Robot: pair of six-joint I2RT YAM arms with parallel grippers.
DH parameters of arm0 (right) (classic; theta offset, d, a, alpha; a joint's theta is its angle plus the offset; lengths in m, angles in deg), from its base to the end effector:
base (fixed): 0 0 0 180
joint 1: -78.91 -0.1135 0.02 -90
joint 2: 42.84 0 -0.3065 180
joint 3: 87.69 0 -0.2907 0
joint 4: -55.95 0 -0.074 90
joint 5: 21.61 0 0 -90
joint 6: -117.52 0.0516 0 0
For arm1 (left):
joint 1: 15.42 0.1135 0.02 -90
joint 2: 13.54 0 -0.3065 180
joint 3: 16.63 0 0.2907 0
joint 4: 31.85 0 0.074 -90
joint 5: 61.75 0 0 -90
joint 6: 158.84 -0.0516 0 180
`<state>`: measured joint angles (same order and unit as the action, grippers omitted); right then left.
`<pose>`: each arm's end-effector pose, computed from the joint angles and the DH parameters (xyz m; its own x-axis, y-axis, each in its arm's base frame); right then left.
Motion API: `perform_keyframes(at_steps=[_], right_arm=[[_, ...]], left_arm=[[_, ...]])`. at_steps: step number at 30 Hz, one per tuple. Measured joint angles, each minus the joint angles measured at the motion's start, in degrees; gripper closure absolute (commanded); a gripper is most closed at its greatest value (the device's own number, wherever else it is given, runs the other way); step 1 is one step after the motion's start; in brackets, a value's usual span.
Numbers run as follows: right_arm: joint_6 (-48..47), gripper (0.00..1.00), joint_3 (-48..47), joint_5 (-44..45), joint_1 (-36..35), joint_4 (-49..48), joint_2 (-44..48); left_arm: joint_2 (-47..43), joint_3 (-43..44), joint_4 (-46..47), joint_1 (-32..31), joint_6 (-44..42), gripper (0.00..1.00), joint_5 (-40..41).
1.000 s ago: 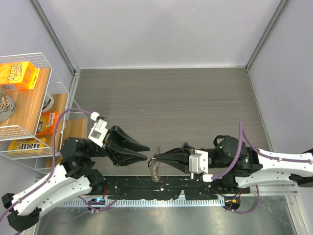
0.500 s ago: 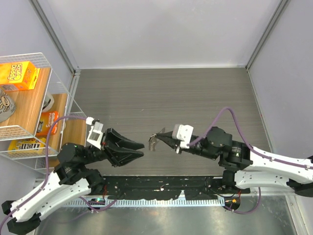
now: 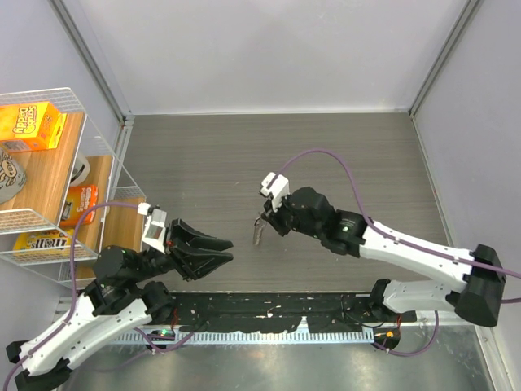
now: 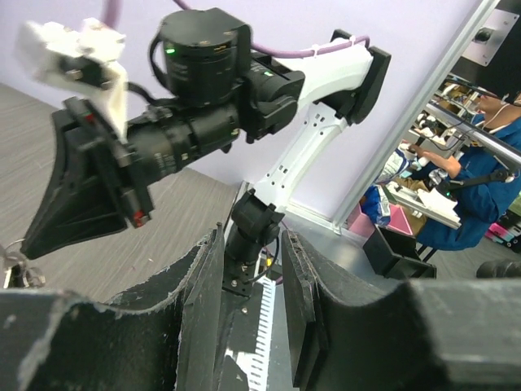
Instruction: Put the keys on the keyring
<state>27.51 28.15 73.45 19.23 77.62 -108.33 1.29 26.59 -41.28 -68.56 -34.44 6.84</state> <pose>0.1548 0.2557 0.3366 -0.1971 -0.3374 -0.9205 -0.8189 0.5729 -0.0346 0.0418 -0.0872 0.3698 -0.3770 -0.3740 -0.8474 0.8956 0.0860 -0.4365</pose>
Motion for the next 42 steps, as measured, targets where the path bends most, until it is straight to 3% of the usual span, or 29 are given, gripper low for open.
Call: perform_keyframes(at_steps=[10,15,24,30,35,38,41,42], right_arm=[[4.48,0.95,-12.33,-4.20,7.02,-3.39,-21.05],[5.84,0.95,-15.30,-5.66,7.63,-8.15,-24.63],[6.69,0.95,-3.04,-4.13,7.72,-15.76,-20.87],[9.22,0.88,5.95,-3.17,9.70,-17.53,-19.26],[10.12,0.72,11.56,-1.84,10.29,-15.61,-17.66],[10.71,0.54,12.79,0.13,10.27,-14.16,-13.44],[10.88,0.43,12.85,2.97,10.27,-13.90,-8.90],[10.95,0.31,12.85,3.87,10.27,-13.68,-7.56]], left_arm=[[-1.62,-0.74,-1.51,0.00,-0.24,0.60,1.25],[-1.70,-0.74,-2.19,0.00,-0.39,0.60,1.44],[-2.19,-0.85,-2.38,0.00,-0.46,0.60,1.51],[-1.18,-1.51,-2.12,0.00,-0.44,0.60,1.49],[-0.48,-1.57,-2.03,0.00,-0.42,0.60,1.49],[-0.44,-1.57,-1.92,0.00,-0.39,0.60,1.49],[-0.44,-1.57,-1.86,0.00,-0.37,0.60,1.49],[-0.42,-1.57,-1.88,0.00,-0.37,0.60,1.49]])
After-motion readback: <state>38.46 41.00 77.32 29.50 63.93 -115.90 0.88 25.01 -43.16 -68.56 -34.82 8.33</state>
